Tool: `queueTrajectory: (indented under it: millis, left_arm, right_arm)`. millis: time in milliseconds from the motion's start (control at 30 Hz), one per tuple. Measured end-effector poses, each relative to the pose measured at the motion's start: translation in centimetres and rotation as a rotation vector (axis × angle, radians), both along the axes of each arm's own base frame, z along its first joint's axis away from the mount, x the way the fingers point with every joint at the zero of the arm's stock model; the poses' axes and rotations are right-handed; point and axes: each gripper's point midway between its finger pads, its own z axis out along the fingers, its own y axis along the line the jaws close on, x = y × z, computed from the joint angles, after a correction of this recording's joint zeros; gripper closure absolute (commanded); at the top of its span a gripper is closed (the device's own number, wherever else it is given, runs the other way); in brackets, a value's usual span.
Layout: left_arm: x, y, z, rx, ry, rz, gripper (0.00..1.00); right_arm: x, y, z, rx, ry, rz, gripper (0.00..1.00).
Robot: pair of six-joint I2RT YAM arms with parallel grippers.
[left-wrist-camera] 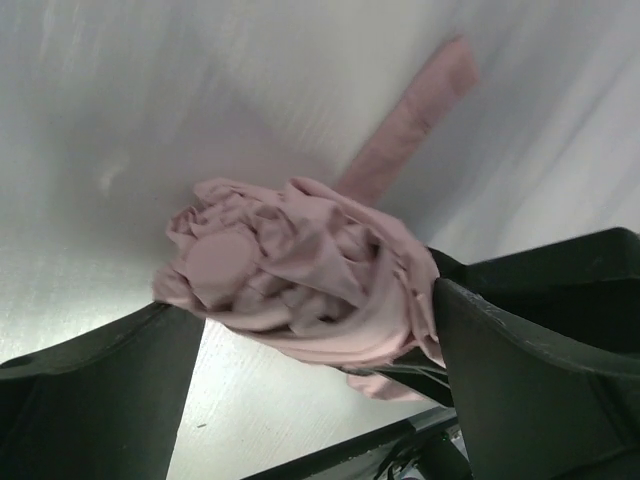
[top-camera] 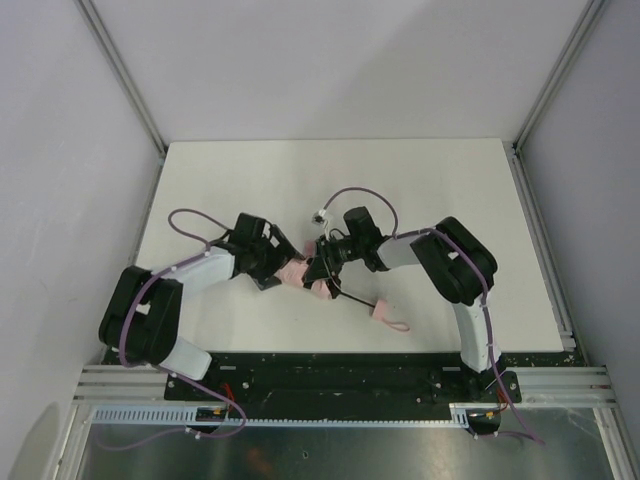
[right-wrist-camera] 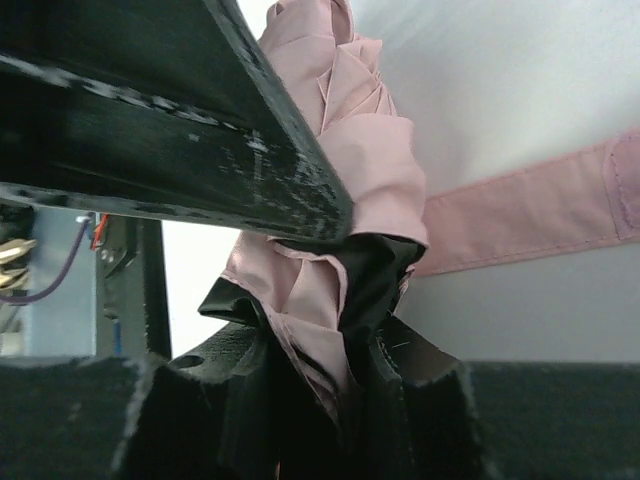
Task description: Put away the umbrella
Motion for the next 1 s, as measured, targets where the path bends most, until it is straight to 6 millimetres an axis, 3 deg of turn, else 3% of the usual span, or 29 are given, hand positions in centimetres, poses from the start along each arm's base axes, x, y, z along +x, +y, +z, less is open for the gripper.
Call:
queueTrajectory:
  millis: [100,300,333,467,533,600,733,900,1000]
  left_arm:
    - [-0.4,-0.2,-1.4,-0.006,0.039,0.014,0.15]
    - [-0.4,-0.5,-1.8,-0.039,0.04,0.047,0.3]
    - [-0.4,-0.6,-1.9,-0.046,0.04,0.056,0.38]
    - [0.0,-0.9,-2.1,-0.069,0.038,0.086,0.85]
    - [0.4,-1.2,-1.9,-0.082,0.025,0.09,0.95]
    - [0.6,-1.4,-1.7,-0.087,0.013,0.09,0.99]
    - [0.7,-1.4,-1.8,-0.073,-0.001,0.077,1.0]
    - [0.5,-1.6,-1.9,-0.07,-0.001,0.068,1.0]
    - [0.5,-1.5,-2.0,-0.067,0.002,0.072,1.0]
  right_arm:
    - [-0.3,-0.4,-0.1,0.015,0.057,0.016,1.0]
    - [-0.6,-0.9,-0.3,0.039,0.132,0.027,1.0]
    - [-0.6,-0.9,-0.3,0.04,0.141,0.027,1.0]
    - [-0.9,-1.1,-0.5,0.038,0.182,0.025,1.0]
    - [-1.2,-1.3,-0.7,0.029,0.21,0.017,1.0]
    - [-1.2,-1.4,-0.7,0.025,0.224,0.011,0.98]
    - [-1.1,-1.4,-0.5,0.012,0.229,-0.011,0.74]
    - [-1.1,-1.5,-0.1,-0.067,0.192,-0.093,0.28]
    - [-0.8,-1.4,1.1,-0.134,0.06,-0.15,0.19]
